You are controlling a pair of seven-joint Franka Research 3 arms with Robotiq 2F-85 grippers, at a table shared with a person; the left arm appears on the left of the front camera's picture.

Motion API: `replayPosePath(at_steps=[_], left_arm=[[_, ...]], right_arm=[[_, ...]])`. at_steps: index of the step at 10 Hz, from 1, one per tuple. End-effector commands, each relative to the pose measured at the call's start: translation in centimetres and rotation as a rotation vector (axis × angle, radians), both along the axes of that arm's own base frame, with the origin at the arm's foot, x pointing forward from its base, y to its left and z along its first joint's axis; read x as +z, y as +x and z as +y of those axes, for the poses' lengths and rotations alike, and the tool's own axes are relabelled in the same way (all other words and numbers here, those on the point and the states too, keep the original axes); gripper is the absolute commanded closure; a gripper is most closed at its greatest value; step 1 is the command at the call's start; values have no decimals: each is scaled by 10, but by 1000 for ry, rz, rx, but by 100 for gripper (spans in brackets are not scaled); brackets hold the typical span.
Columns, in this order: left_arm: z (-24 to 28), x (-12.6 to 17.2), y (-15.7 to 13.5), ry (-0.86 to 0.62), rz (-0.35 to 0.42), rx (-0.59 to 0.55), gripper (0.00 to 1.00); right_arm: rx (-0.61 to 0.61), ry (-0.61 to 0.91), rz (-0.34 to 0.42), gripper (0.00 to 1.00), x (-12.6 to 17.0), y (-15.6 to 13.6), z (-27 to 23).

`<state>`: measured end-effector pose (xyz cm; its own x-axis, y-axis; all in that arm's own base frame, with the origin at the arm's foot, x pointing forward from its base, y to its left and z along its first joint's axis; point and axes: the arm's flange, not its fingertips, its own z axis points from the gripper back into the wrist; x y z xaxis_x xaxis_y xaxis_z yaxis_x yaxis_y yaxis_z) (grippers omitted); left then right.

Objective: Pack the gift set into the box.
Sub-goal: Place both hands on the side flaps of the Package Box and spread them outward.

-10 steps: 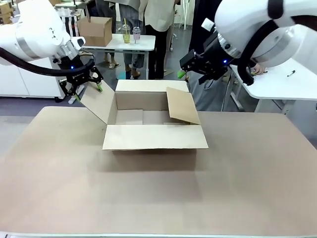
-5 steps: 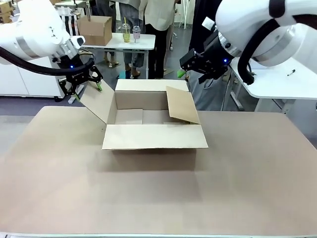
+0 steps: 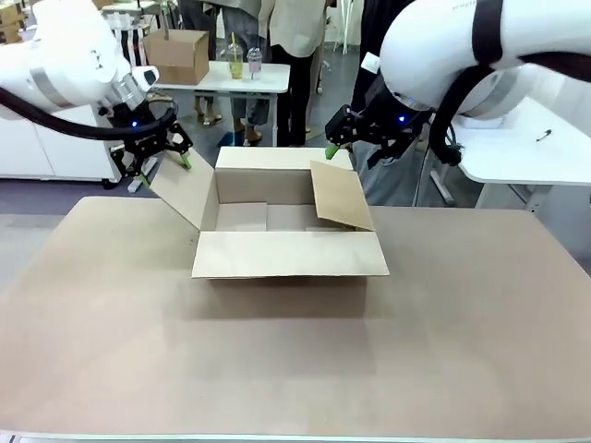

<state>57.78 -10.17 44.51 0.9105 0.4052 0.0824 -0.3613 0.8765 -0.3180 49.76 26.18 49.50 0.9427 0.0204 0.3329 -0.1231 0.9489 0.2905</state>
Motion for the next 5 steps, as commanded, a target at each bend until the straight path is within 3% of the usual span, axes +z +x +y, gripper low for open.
replayPosePath(at_steps=[1, 2, 5], left_arm=[[0, 3, -1, 13, -5, 18, 0], [0, 3, -1, 13, -5, 18, 0], [0, 3, -1, 13, -5, 18, 0]], right_arm=[[-25, -214, 121, 0, 5, 53, 79], [-78, -342, 116, 0, -6, 62, 104], [-77, -708, 27, 0, -54, 76, 160]])
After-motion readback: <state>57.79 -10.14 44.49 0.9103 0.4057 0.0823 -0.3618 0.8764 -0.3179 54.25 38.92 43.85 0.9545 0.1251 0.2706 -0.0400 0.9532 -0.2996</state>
